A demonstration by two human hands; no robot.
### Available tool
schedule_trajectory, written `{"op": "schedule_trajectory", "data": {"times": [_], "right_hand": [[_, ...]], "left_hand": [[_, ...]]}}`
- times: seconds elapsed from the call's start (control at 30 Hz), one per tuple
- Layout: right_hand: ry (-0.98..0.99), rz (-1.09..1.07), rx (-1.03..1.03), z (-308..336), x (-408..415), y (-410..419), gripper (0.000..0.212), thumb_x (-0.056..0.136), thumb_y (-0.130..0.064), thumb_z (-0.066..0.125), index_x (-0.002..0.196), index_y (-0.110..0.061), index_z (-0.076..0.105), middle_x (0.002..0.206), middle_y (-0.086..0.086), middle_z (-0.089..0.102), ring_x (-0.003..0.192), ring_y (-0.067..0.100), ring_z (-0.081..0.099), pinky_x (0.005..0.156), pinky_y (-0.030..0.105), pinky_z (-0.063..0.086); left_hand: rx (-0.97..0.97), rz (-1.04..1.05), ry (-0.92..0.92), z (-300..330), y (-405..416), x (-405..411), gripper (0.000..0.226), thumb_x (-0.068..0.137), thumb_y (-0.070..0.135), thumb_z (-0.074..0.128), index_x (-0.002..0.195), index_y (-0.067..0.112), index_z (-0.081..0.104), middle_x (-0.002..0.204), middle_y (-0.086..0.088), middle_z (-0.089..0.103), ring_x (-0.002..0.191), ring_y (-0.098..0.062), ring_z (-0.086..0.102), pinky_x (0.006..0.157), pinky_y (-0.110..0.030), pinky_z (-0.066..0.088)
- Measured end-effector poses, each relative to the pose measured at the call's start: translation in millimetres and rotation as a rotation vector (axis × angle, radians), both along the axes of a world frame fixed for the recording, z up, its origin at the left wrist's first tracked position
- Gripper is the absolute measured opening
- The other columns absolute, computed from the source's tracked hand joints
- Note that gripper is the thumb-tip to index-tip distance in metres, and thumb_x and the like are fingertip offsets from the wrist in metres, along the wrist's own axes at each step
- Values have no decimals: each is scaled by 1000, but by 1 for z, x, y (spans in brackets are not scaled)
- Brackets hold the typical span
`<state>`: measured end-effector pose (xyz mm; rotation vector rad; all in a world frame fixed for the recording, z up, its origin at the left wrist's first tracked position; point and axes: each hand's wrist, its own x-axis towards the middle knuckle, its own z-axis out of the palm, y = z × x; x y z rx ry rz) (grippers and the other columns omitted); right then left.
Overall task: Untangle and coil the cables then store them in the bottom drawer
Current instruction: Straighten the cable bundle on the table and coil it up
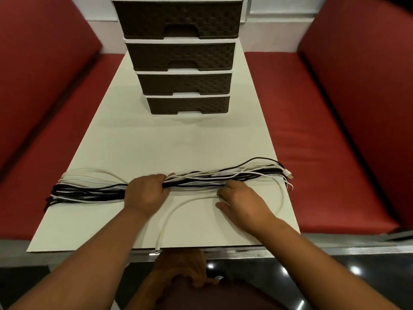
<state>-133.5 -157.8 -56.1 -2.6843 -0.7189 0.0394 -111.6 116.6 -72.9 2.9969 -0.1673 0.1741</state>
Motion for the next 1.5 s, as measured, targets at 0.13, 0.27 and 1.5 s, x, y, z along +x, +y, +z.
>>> {"op": "schedule_trajectory", "data": {"times": [0.13, 0.27, 1.5], "right_hand": [[-55, -41, -20, -8, 2, -1, 17, 69, -4, 73, 73, -14, 60, 72, 2, 53, 66, 28, 55, 53, 31, 41], [-17, -375, 333, 25, 10, -31, 14, 90, -2, 50, 87, -16, 49, 75, 2, 55, 63, 24, 48, 54, 34, 32], [215, -431, -611, 79, 78, -119, 21, 82, -50, 59, 82, -29, 62, 92, -5, 60, 89, 22, 52, 82, 39, 33]], "left_hand": [[-18, -1, -2, 0, 0, 0, 36, 78, 39, 44, 82, 15, 70, 73, -7, 70, 69, -34, 65, 58, -33, 43], [-2, 4, -8, 0, 0, -1, 37, 81, 42, 42, 76, 15, 67, 70, -6, 68, 66, -34, 64, 55, -32, 40], [23, 12, -29, 0, 0, 1, 9, 75, 18, 76, 73, 14, 68, 62, -7, 67, 54, -33, 63, 49, -30, 43]]}}
